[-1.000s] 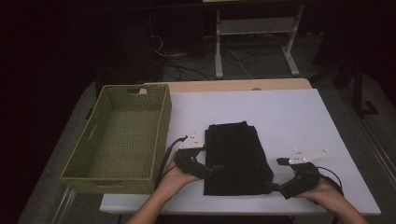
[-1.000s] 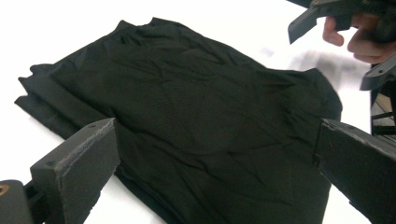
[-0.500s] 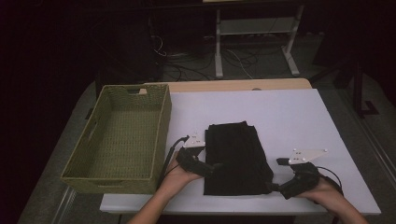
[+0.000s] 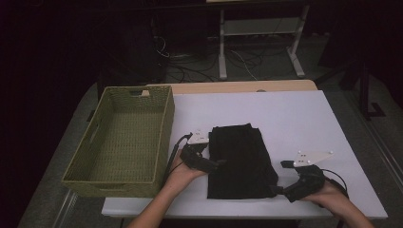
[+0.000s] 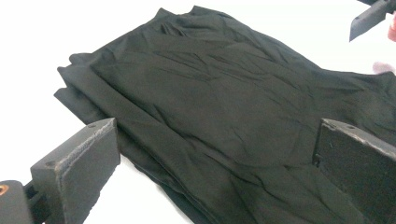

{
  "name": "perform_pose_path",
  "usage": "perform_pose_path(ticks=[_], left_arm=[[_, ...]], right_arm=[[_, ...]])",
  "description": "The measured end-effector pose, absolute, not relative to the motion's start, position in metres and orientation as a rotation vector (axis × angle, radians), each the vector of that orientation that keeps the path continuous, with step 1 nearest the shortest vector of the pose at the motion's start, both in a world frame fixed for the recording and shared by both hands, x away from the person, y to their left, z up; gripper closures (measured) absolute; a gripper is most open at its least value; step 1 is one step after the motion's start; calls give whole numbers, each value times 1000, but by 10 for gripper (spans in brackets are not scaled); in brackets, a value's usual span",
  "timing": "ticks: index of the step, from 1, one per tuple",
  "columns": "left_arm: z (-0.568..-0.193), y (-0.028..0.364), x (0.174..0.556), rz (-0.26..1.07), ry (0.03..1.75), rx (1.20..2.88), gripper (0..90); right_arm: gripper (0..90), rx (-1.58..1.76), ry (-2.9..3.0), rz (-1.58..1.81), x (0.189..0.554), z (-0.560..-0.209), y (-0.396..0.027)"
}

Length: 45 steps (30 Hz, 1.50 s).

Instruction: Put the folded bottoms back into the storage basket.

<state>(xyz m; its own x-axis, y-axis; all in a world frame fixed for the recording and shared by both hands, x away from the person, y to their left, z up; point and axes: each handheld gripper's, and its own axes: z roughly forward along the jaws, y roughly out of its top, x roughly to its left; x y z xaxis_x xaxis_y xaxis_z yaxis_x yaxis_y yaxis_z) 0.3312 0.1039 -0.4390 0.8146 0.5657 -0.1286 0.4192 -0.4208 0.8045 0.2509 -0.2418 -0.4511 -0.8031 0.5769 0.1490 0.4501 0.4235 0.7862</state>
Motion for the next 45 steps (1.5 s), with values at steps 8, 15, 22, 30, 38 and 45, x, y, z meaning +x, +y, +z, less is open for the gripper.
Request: perform_pose_path(ticks=[8, 15, 22, 30, 38, 45], left_arm=[[-438, 101, 347, 216, 748, 2074, 9], [-438, 95, 363, 226, 780, 2074, 9], [-438, 90, 382, 219, 795, 2096, 9], [-441, 88, 399, 201, 838, 2096, 9], [-444, 86, 415, 206, 866, 2118, 74], [-446, 84, 430, 252, 896, 2133, 127]], right_arm=[[0, 929, 2527, 1327, 252, -452, -242], [0, 928, 2526, 1327, 252, -452, -241], [0, 936, 2523, 1328, 252, -452, -243], [0, 935, 2527, 1324, 253, -453, -242], [0, 931, 2528, 1325, 252, -453, -241], [0, 926, 2537, 1327, 252, -453, -241]])
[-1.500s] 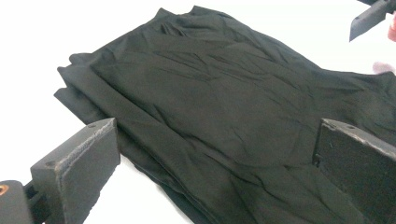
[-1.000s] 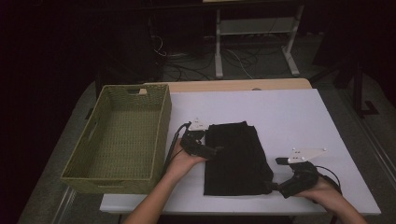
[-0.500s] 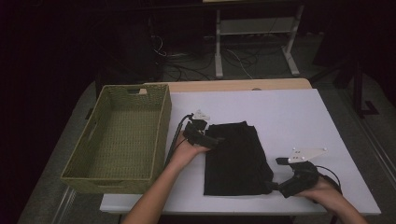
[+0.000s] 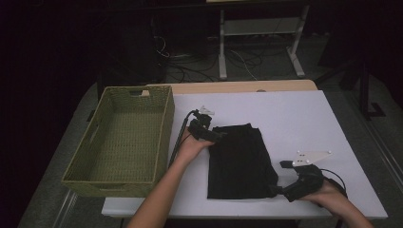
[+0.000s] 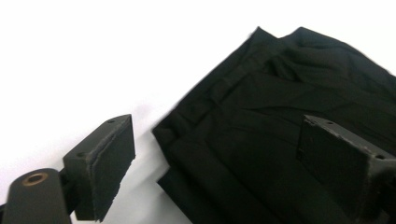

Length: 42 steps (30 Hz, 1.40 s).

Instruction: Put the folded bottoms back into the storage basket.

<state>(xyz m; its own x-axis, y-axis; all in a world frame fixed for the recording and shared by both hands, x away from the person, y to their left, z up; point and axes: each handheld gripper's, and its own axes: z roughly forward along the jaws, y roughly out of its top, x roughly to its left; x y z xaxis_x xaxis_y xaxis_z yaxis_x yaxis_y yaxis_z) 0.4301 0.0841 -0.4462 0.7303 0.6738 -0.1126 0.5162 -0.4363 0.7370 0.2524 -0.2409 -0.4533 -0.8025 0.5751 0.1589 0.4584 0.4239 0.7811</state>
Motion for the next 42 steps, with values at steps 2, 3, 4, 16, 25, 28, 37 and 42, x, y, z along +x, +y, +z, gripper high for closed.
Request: perform_pose_path(ticks=[2, 3, 4, 16, 25, 28, 37, 42], left_arm=[[-448, 83, 434, 258, 910, 2140, 139], [-449, 83, 436, 258, 915, 2144, 143], [-450, 81, 437, 251, 916, 2154, 145], [-459, 77, 442, 229, 910, 2218, 160], [-456, 77, 438, 222, 876, 2244, 311], [-455, 76, 437, 208, 864, 2245, 390], [-454, 75, 435, 156, 844, 2250, 563], [-455, 75, 435, 112, 835, 2246, 667]], right_arm=[[0, 930, 2533, 1328, 252, -453, -242], [0, 929, 2532, 1329, 252, -453, -242], [0, 929, 2531, 1329, 253, -453, -242], [0, 935, 2533, 1328, 253, -453, -242], [0, 932, 2532, 1326, 253, -454, -242], [0, 929, 2534, 1327, 253, -454, -242], [0, 929, 2534, 1326, 252, -453, -242], [0, 928, 2534, 1327, 253, -454, -242]])
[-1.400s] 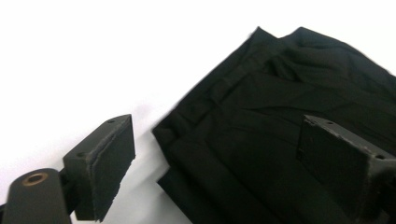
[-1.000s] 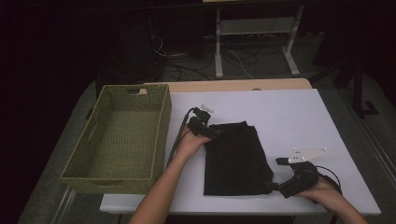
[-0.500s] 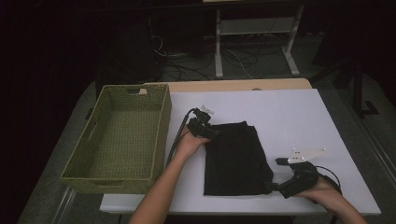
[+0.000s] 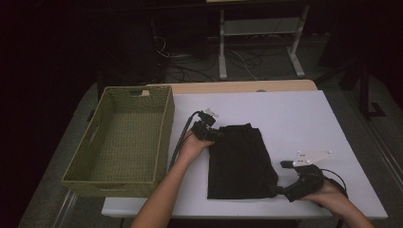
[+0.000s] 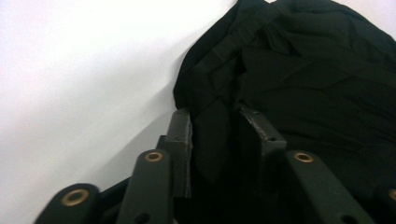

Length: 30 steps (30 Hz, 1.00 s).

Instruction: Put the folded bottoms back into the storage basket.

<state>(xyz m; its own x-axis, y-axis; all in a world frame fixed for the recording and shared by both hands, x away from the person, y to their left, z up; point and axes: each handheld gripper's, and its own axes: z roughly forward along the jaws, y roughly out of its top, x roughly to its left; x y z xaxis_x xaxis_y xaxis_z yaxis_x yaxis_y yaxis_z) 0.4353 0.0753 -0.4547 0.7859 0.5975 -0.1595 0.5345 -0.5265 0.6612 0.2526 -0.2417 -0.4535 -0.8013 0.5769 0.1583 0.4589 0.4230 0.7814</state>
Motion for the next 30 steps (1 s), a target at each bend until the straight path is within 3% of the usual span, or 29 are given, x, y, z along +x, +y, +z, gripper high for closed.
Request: perform_pose_path(ticks=[4, 13, 30], left_arm=[[-455, 75, 435, 84, 820, 2249, 736], [-455, 74, 433, 84, 833, 2247, 791], [-454, 72, 432, 106, 847, 2257, 795]], right_arm=[[0, 929, 2536, 1326, 252, -454, -241], [0, 930, 2536, 1325, 252, -454, -241], [11, 970, 2539, 1270, 229, -454, -240]])
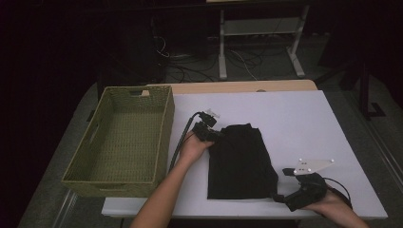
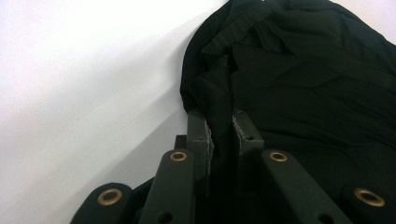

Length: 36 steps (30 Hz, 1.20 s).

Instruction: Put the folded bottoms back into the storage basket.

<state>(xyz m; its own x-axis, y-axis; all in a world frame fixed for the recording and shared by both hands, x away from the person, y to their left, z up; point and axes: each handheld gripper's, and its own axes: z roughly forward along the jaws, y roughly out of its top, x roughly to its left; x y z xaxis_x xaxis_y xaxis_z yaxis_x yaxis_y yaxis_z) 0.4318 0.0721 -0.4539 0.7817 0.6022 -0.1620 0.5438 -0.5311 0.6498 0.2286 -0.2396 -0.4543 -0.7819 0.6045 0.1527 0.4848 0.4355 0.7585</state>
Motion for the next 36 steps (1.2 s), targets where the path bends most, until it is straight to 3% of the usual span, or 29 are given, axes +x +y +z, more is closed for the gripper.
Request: perform_pose_path(ticks=[24, 28, 36], left_arm=[[-455, 72, 432, 103, 853, 2246, 797], [-455, 73, 432, 92, 857, 2241, 800], [-455, 74, 432, 88, 864, 2228, 803]], right_arm=[[239, 976, 2605, 1150, 237, -472, -219], [336, 943, 2597, 1122, 237, -471, -214], [629, 883, 2609, 1112, 238, -470, -207]])
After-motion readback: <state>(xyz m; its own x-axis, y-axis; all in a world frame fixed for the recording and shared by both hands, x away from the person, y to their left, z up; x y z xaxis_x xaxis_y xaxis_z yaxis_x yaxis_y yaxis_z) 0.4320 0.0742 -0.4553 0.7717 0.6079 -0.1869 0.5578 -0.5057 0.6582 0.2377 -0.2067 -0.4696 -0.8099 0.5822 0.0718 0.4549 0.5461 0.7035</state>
